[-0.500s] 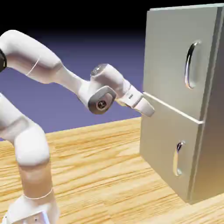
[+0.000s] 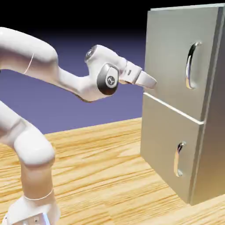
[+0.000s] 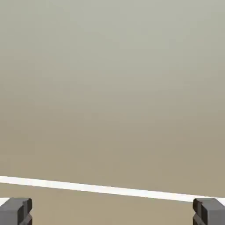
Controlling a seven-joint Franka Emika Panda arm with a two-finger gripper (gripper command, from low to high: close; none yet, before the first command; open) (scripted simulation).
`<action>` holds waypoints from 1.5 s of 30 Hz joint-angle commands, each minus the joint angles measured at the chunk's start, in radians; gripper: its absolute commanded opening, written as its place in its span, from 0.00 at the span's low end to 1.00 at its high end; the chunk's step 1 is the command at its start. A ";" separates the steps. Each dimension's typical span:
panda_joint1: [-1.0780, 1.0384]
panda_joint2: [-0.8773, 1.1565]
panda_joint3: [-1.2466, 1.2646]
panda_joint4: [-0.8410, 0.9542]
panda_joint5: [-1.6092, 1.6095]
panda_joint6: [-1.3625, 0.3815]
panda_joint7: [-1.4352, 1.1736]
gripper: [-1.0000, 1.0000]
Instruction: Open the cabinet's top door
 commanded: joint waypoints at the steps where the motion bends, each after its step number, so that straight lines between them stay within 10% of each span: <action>1: 0.014 -0.005 -0.016 0.010 -0.044 0.001 0.033 0.50; 45: 0.591 -0.212 -0.690 0.441 -1.872 0.031 1.420 0.50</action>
